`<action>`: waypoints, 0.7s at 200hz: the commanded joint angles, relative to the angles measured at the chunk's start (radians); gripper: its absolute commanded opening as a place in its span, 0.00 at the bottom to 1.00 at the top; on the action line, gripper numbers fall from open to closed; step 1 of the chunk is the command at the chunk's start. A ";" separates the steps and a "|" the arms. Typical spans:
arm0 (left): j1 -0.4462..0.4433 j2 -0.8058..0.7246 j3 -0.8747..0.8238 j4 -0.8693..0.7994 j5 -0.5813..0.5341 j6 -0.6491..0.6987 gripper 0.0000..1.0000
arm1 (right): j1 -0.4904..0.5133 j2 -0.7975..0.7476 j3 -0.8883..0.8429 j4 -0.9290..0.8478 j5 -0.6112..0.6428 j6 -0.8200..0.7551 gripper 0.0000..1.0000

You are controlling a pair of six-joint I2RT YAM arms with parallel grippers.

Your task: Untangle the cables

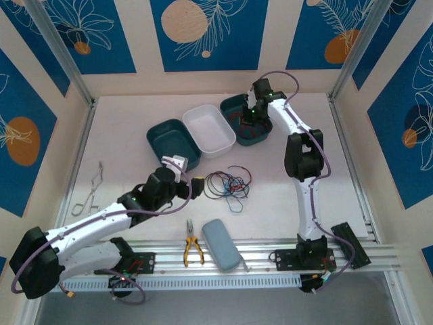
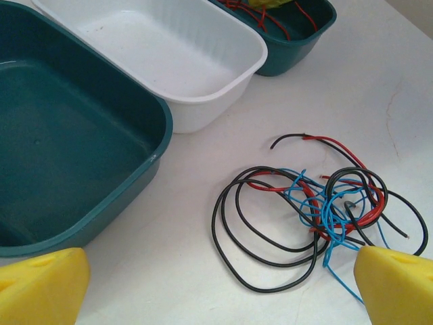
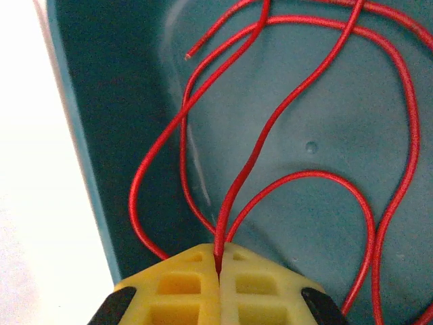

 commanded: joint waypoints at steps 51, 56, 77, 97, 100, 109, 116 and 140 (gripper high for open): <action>-0.005 -0.003 -0.005 0.021 -0.001 -0.010 1.00 | 0.022 0.028 0.063 -0.107 0.030 -0.042 0.05; -0.004 -0.004 -0.005 0.019 -0.003 -0.010 1.00 | 0.023 0.023 0.063 -0.108 0.030 -0.043 0.07; -0.004 -0.014 -0.006 0.009 -0.007 -0.009 1.00 | 0.032 -0.003 0.062 -0.115 0.036 -0.040 0.16; -0.004 -0.028 -0.011 0.003 -0.012 -0.010 1.00 | 0.039 -0.040 0.059 -0.114 0.048 -0.033 0.25; -0.004 -0.030 -0.011 0.002 -0.014 -0.010 1.00 | 0.040 -0.046 0.059 -0.114 0.049 -0.032 0.27; -0.005 -0.035 -0.012 0.000 -0.016 -0.010 1.00 | 0.043 -0.066 0.057 -0.115 0.054 -0.028 0.30; -0.004 -0.039 -0.013 -0.001 -0.018 -0.011 1.00 | 0.045 -0.081 0.053 -0.115 0.058 -0.027 0.31; -0.004 -0.044 -0.013 -0.004 -0.017 -0.011 1.00 | 0.055 -0.137 0.034 -0.108 0.084 -0.015 0.34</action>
